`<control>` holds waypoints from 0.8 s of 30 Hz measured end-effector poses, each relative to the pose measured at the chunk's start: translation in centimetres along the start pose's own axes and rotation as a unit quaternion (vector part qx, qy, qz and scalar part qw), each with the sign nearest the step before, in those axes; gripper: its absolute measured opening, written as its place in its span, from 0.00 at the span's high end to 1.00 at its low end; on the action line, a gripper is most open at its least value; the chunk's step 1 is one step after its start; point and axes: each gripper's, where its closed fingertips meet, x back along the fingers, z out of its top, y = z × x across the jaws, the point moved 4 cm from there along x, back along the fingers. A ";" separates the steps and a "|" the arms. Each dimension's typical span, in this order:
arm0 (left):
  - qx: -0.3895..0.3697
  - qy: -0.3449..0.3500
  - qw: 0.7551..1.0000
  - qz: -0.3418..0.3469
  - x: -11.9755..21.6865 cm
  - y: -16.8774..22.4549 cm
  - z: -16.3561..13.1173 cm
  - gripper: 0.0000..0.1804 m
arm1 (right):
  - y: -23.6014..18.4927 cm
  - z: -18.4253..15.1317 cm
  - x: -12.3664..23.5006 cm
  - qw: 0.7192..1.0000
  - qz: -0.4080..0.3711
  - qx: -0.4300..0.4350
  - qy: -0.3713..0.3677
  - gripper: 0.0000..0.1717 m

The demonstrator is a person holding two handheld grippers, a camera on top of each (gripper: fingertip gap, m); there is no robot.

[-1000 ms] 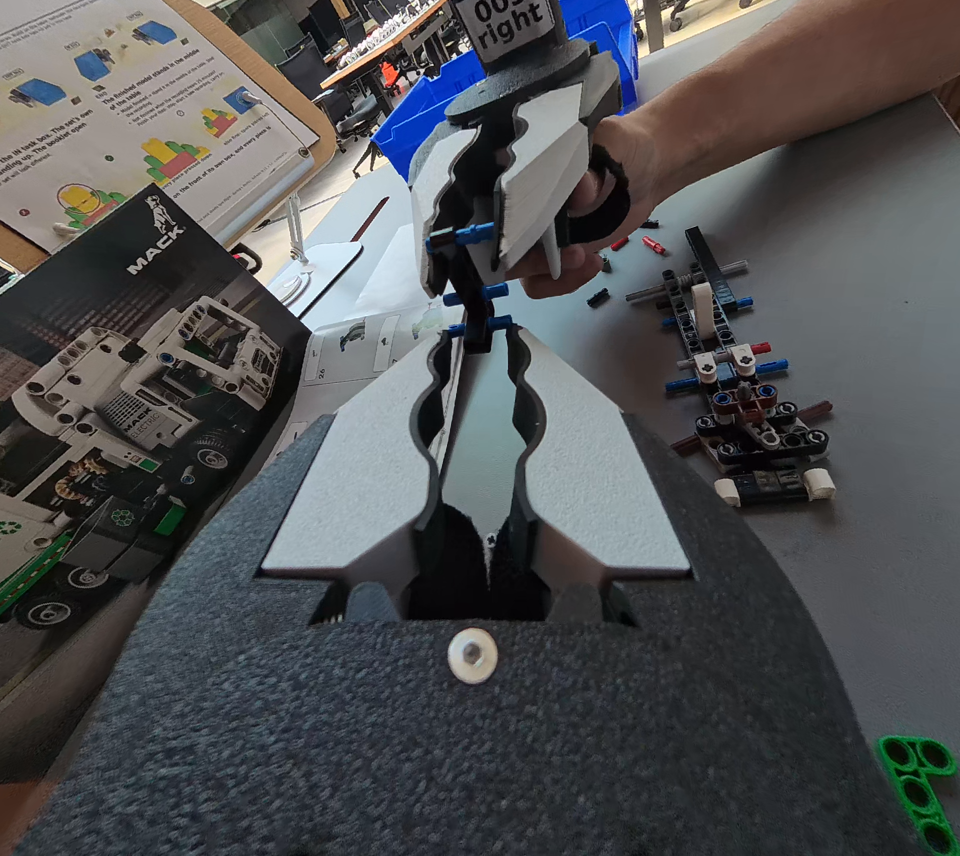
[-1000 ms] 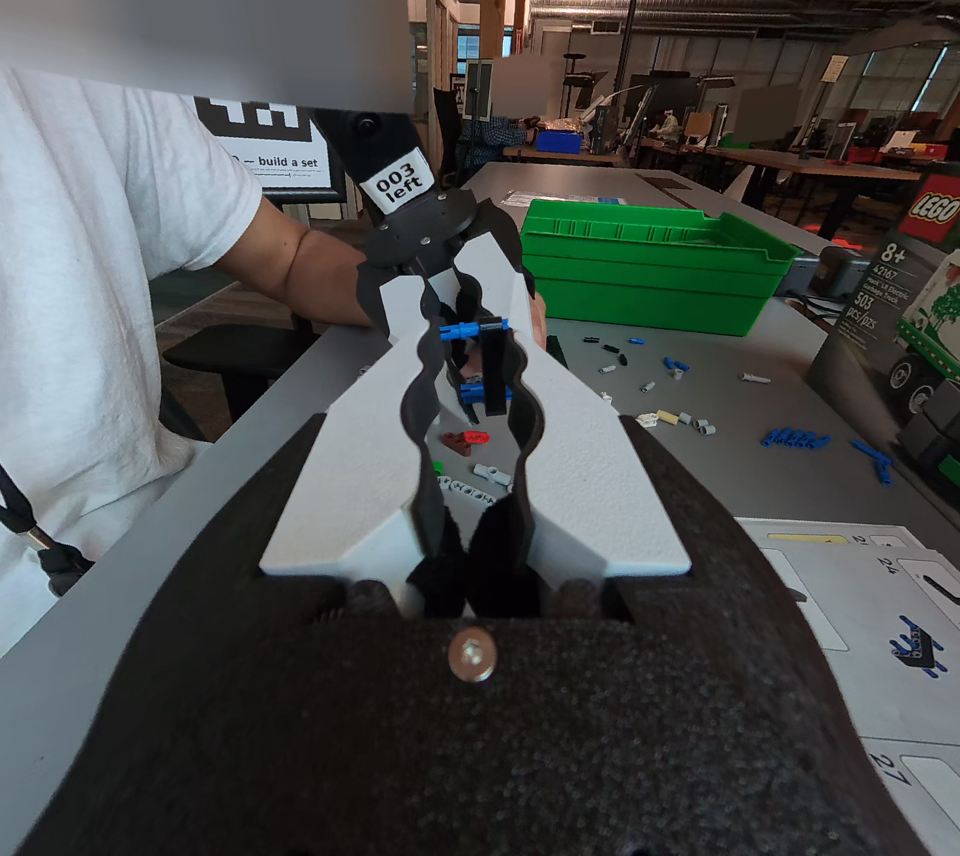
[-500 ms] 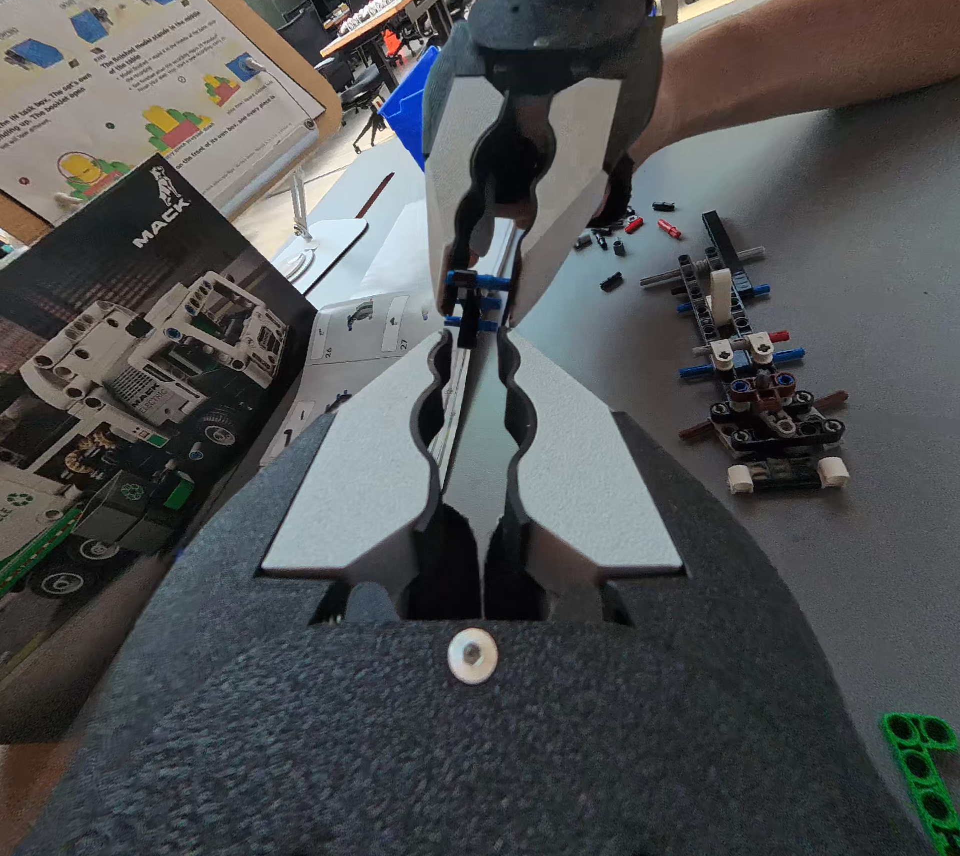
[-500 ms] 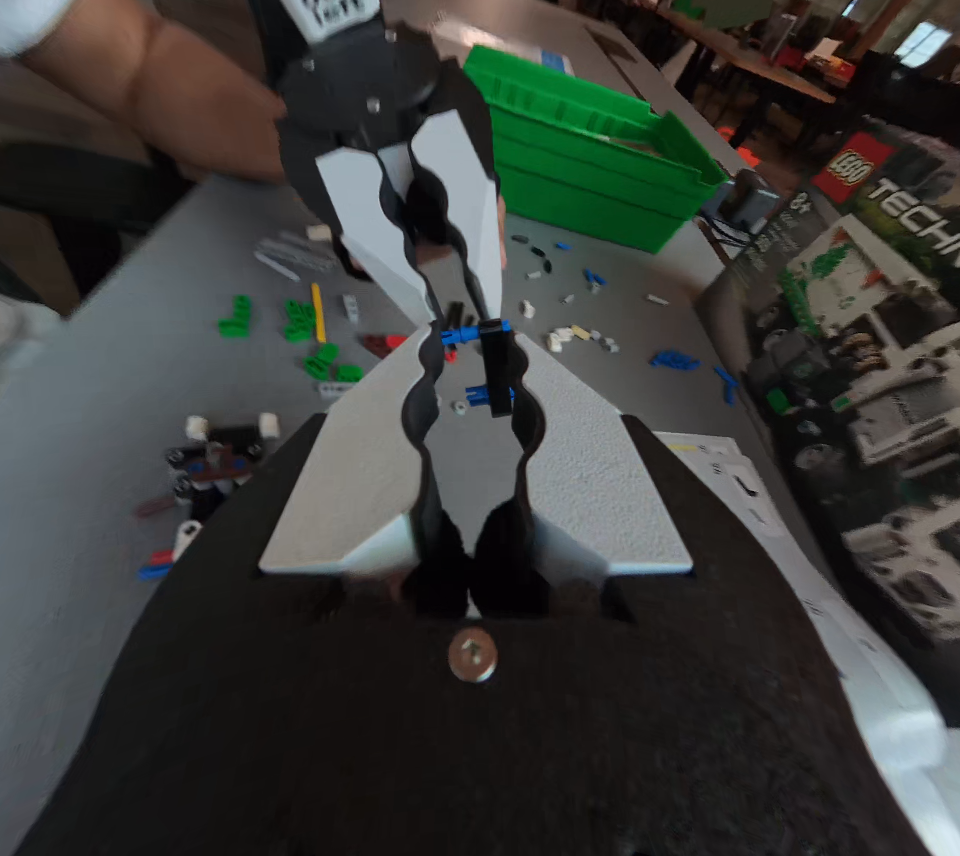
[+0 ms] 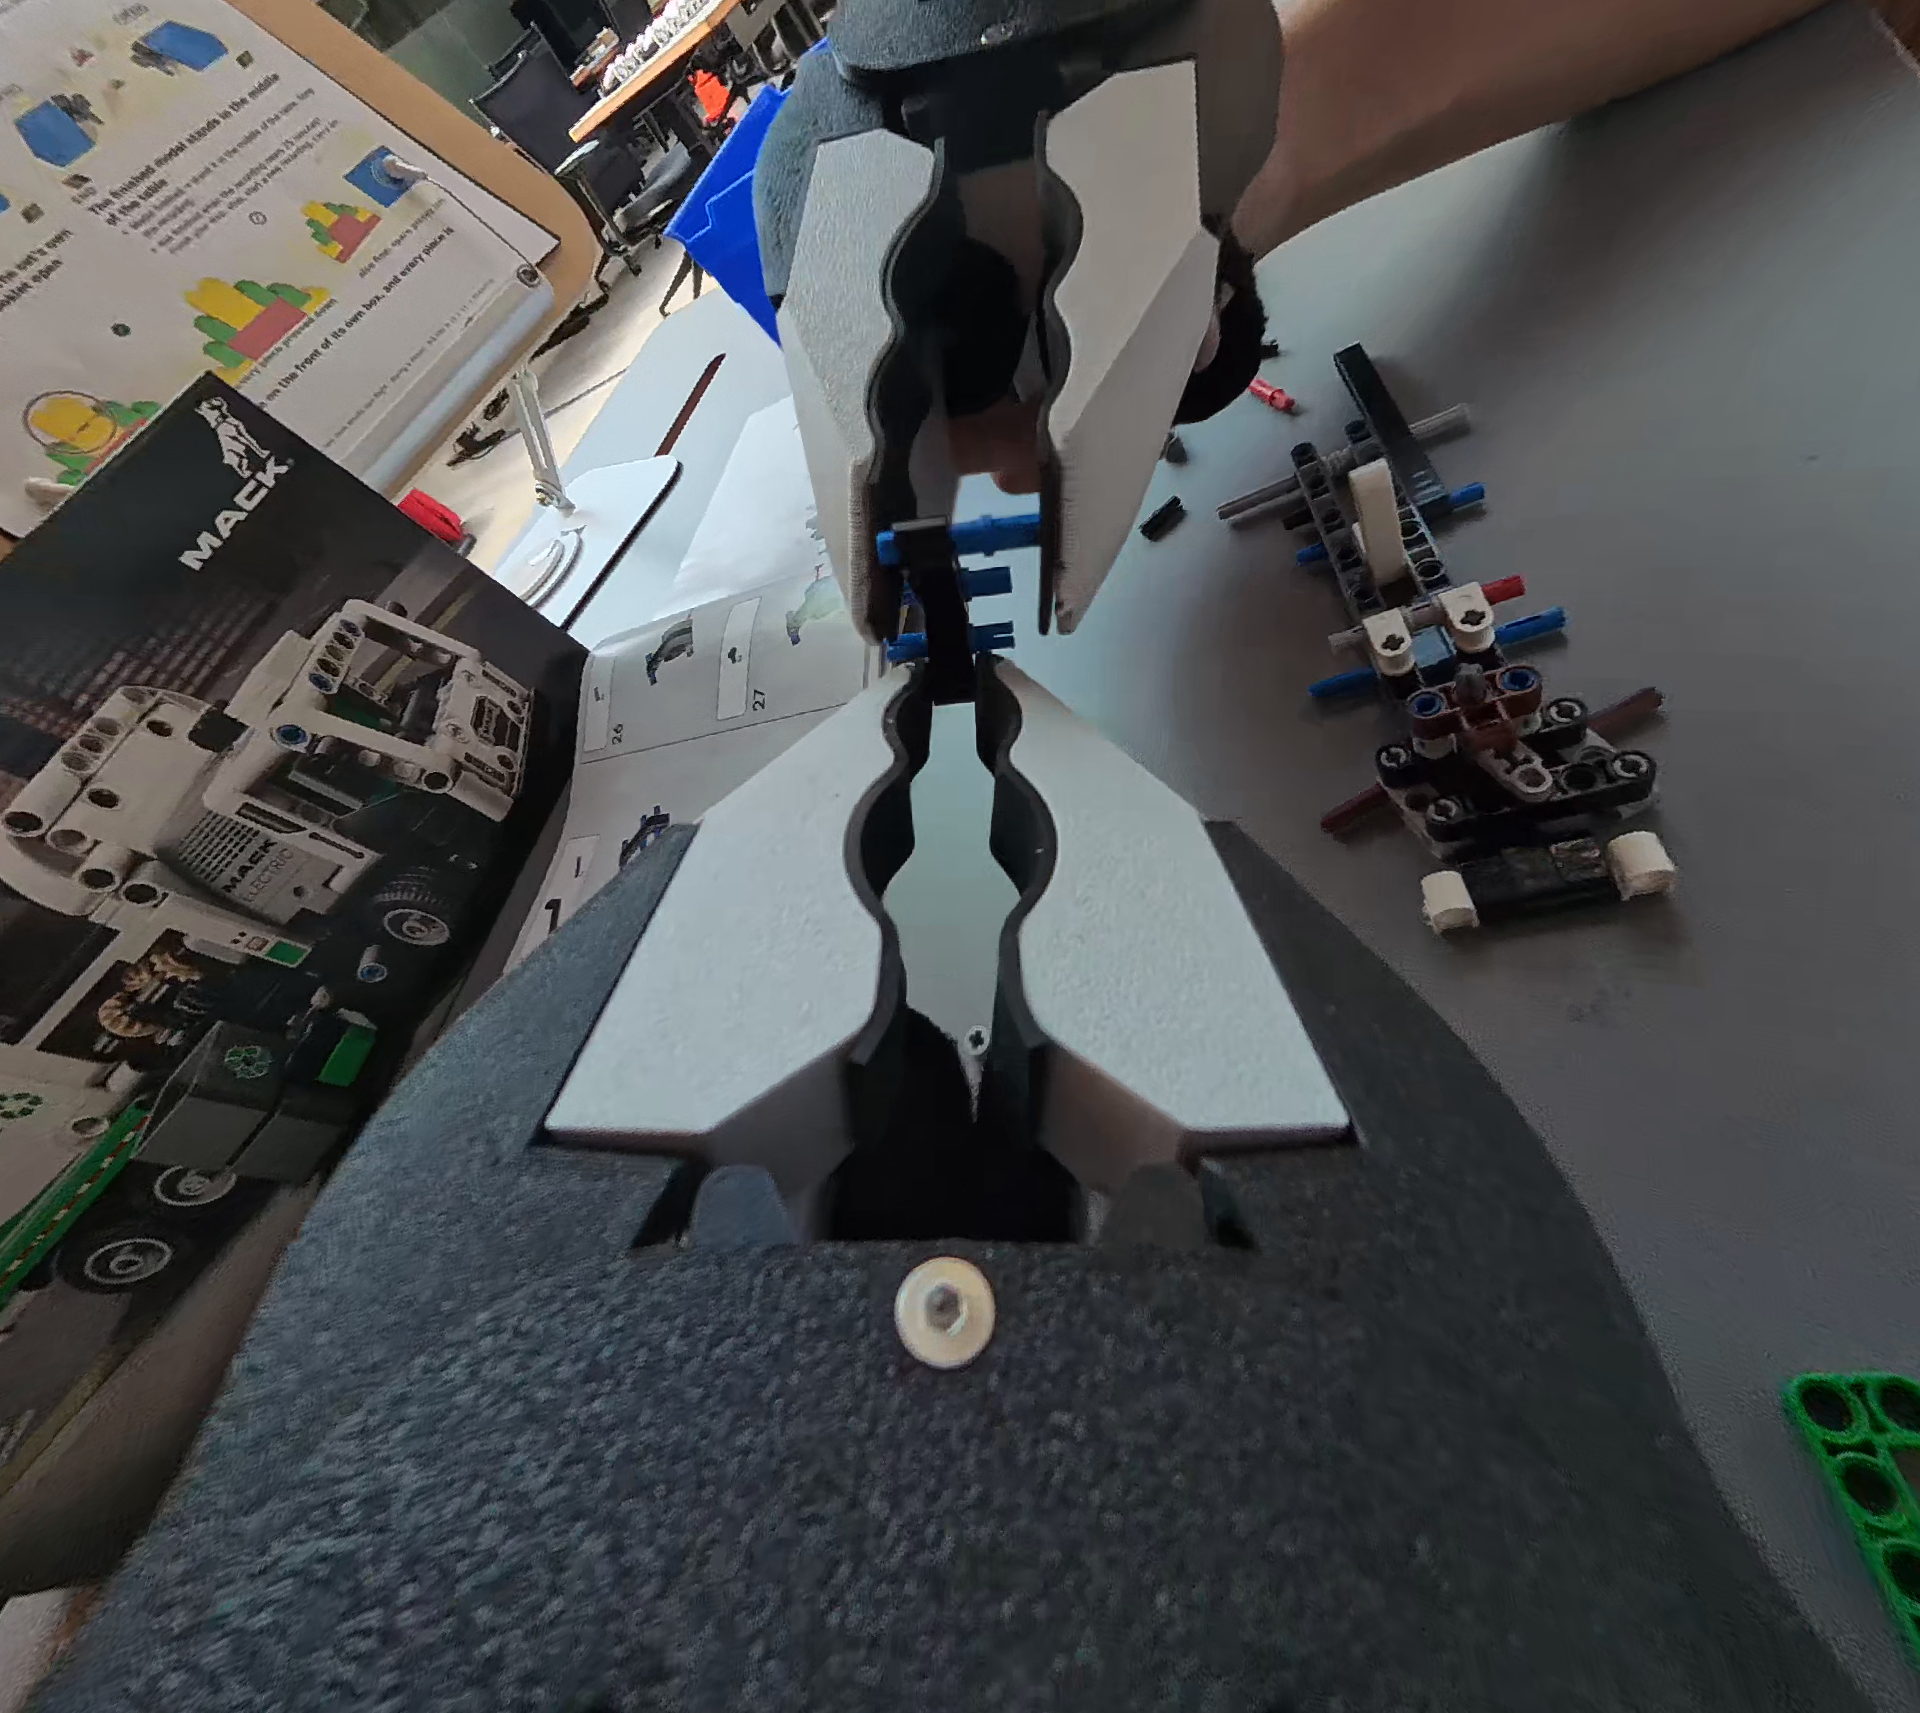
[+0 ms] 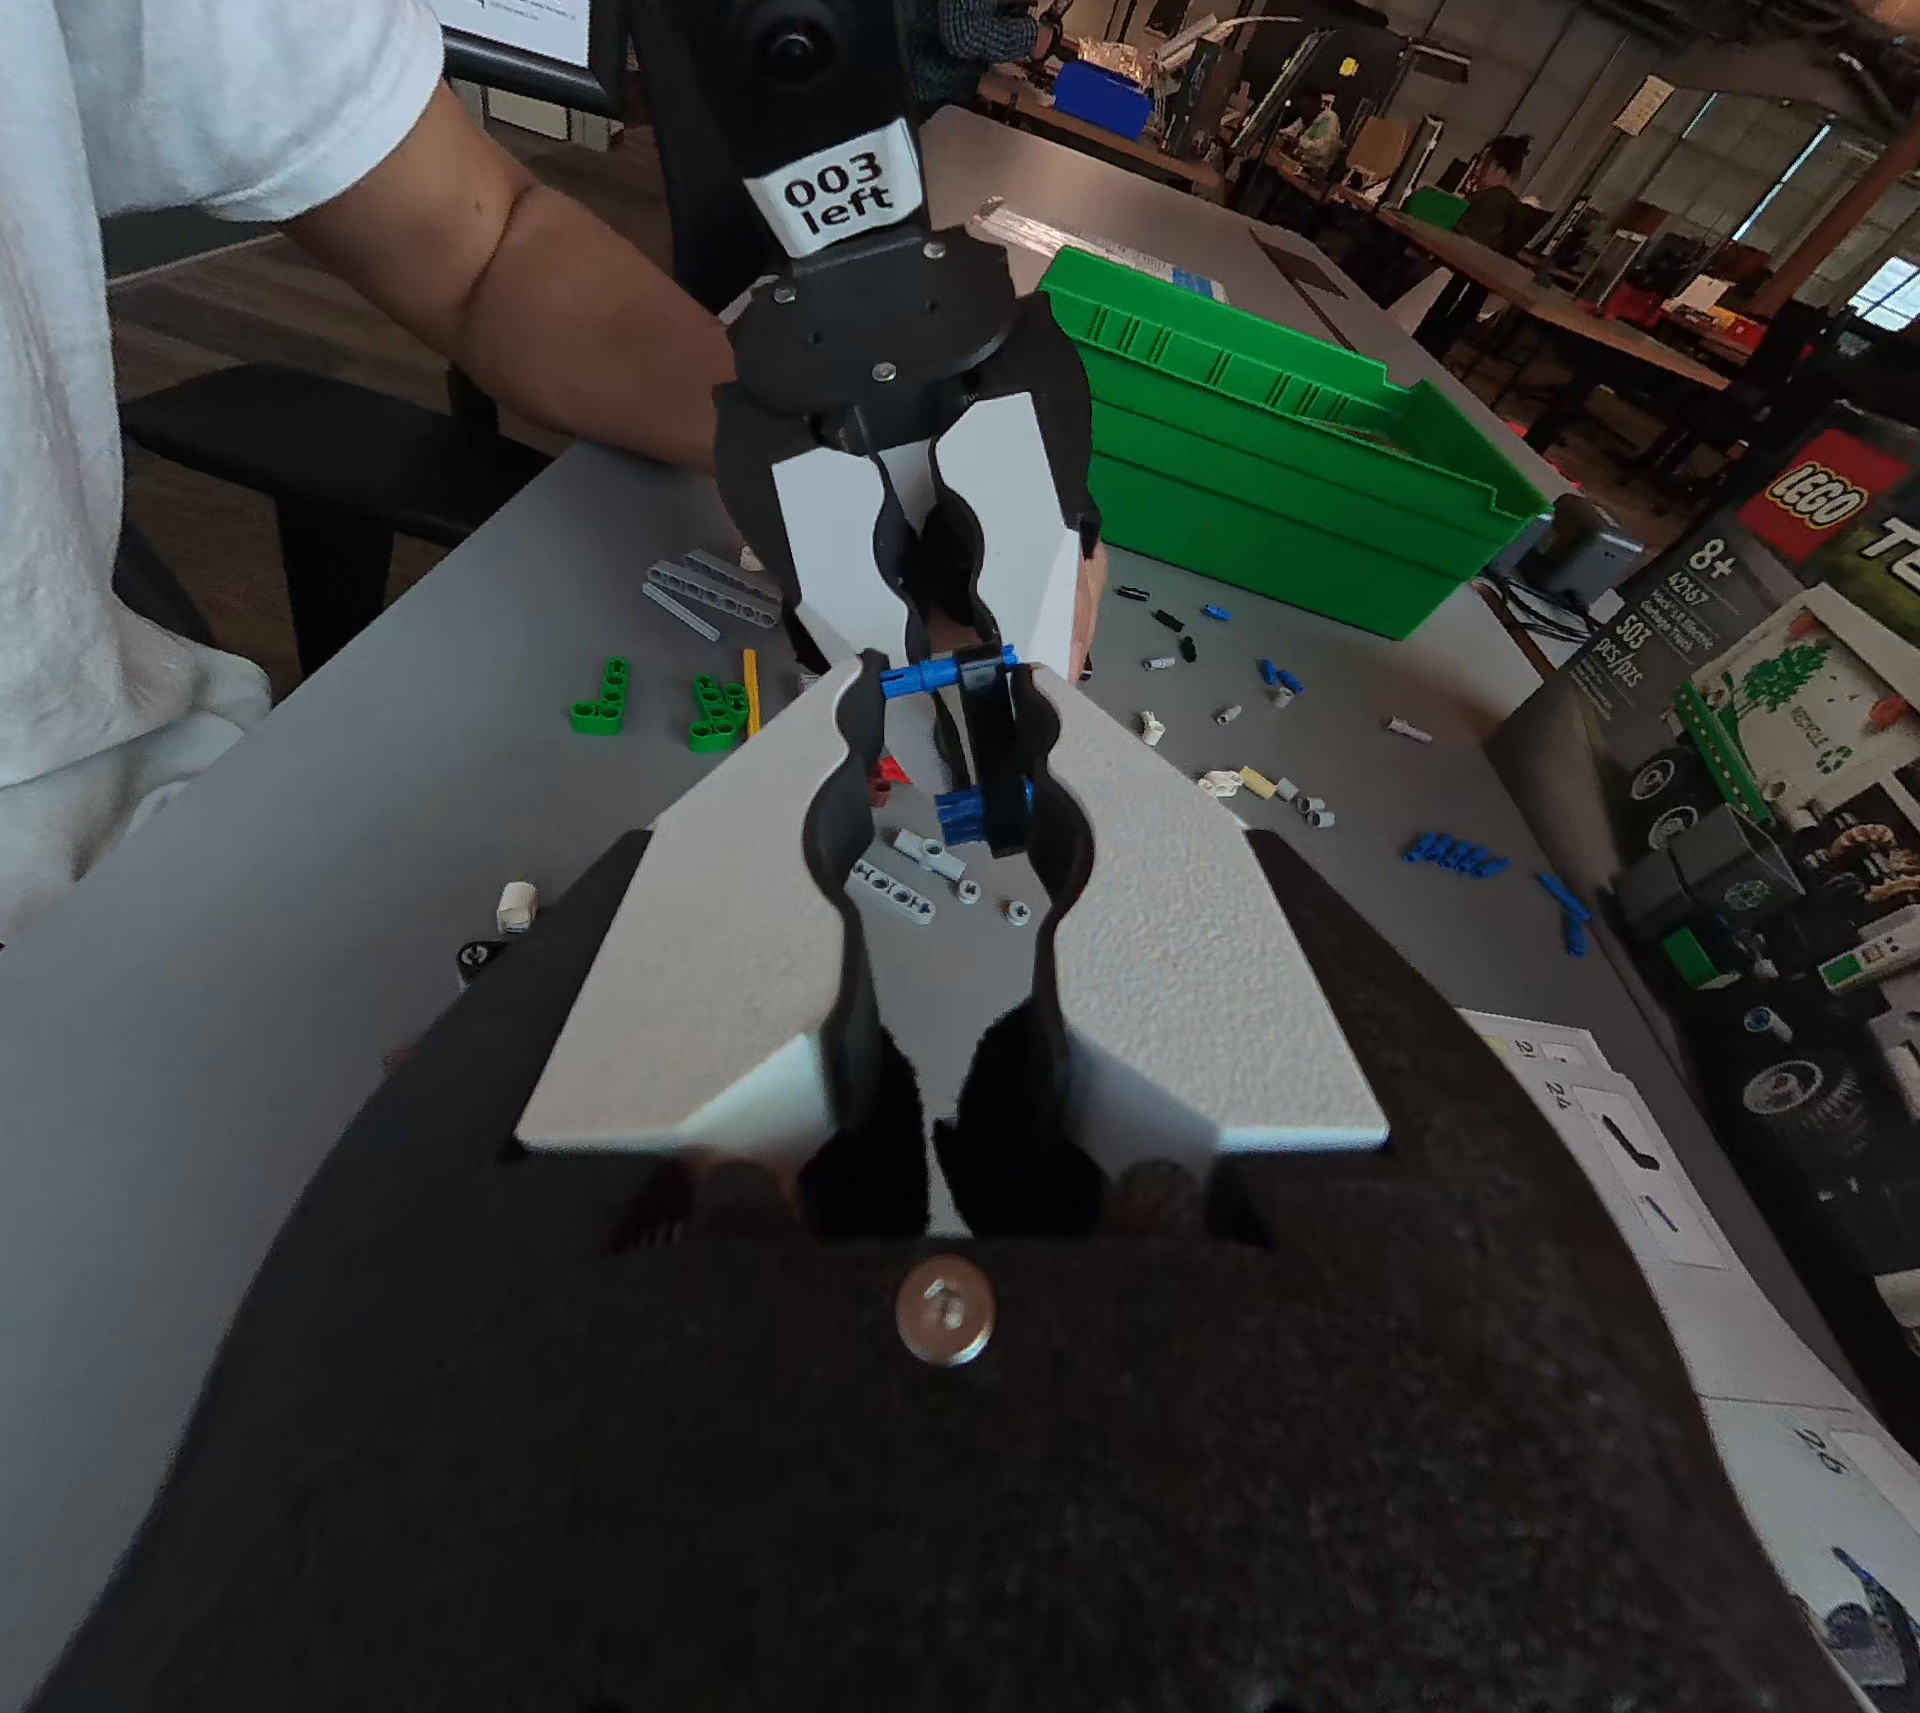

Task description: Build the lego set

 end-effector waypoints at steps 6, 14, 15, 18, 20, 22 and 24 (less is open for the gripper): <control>0.011 0.011 1.000 -0.003 0.1 -0.3 -0.1 0.97 | -0.1 0.1 -0.1 0.998 -0.023 0.040 -0.034 0.86; 0.006 0.007 1.000 -0.020 0.0 0.1 -0.3 0.97 | 0.0 -0.4 0.6 0.997 -0.012 0.012 -0.072 0.86; 0.003 0.002 1.000 -0.020 0.0 0.1 -0.3 0.97 | 0.0 -0.4 0.6 0.997 -0.012 0.015 -0.076 0.86; -0.016 -0.015 1.000 -0.012 -0.1 0.0 -0.6 0.97 | -0.2 -0.8 0.5 0.995 -0.008 0.016 -0.097 0.87; -0.019 -0.028 0.999 -0.009 -0.2 0.0 -0.9 0.97 | -0.3 -1.1 0.4 0.994 -0.007 0.019 -0.108 0.86; -0.015 -0.034 0.999 -0.012 -0.3 0.1 -1.1 0.97 | -0.3 -1.4 0.4 0.993 -0.006 0.024 -0.118 0.86; -0.009 -0.042 0.999 -0.015 -0.4 0.1 -1.3 0.97 | -0.5 -1.5 0.3 0.992 -0.002 0.028 -0.125 0.82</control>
